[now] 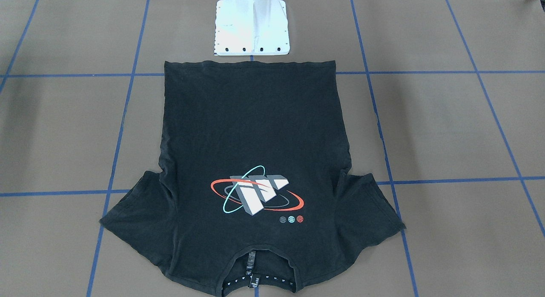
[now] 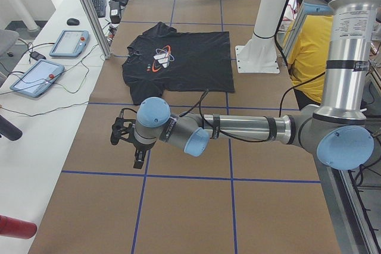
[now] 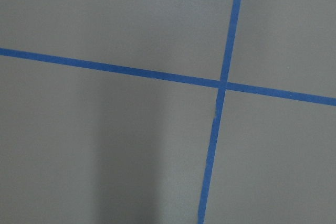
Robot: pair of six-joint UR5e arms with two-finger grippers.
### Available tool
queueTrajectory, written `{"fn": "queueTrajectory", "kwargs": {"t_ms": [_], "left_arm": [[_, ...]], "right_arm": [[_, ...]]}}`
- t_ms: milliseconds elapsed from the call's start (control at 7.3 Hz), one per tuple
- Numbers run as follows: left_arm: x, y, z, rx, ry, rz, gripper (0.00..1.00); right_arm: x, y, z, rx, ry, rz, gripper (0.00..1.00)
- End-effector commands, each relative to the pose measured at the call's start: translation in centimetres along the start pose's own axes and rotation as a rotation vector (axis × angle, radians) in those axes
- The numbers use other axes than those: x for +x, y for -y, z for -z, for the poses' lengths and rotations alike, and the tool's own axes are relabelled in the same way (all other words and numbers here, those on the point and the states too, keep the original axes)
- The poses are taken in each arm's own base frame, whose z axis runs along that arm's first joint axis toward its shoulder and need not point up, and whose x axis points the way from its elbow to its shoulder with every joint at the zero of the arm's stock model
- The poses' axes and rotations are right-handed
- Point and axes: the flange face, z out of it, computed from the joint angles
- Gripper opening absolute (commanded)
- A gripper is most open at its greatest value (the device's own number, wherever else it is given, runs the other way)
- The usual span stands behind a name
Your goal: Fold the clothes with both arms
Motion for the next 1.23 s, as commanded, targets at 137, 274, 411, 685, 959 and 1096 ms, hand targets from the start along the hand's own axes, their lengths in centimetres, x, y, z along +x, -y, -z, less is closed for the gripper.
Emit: {"fn": "queueTrajectory", "kwargs": {"t_ms": [137, 274, 411, 685, 959, 1096], "left_arm": [[-1.1, -1.9, -0.7, -0.023, -0.012, 0.008, 1.00], [-1.1, -1.9, -0.7, -0.023, -0.013, 0.008, 1.00], [-0.6, -1.7, -0.5, -0.010, -0.021, -0.007, 1.00], [0.2, -1.8, -0.4, -0.018, -0.082, -0.016, 1.00], [0.4, -1.8, -0.3, 0.017, -0.094, -0.061, 1.00], [0.7, -1.7, -0.1, 0.033, -0.099, -0.077, 1.00]], "right_arm": [[-3.0, 0.6, -2.4, 0.036, 0.019, 0.104, 1.00], [-7.8, 1.9, -5.6, 0.022, 0.016, 0.125, 1.00], [-13.2, 4.4, -8.2, 0.095, -0.049, 0.140, 1.00], [-25.0, 13.3, -13.4, 0.200, 0.028, -0.115, 1.00], [-29.7, 20.7, -14.8, 0.276, 0.143, -0.217, 1.00], [-29.6, 21.6, -16.2, 0.292, 0.184, -0.262, 0.99]]}}
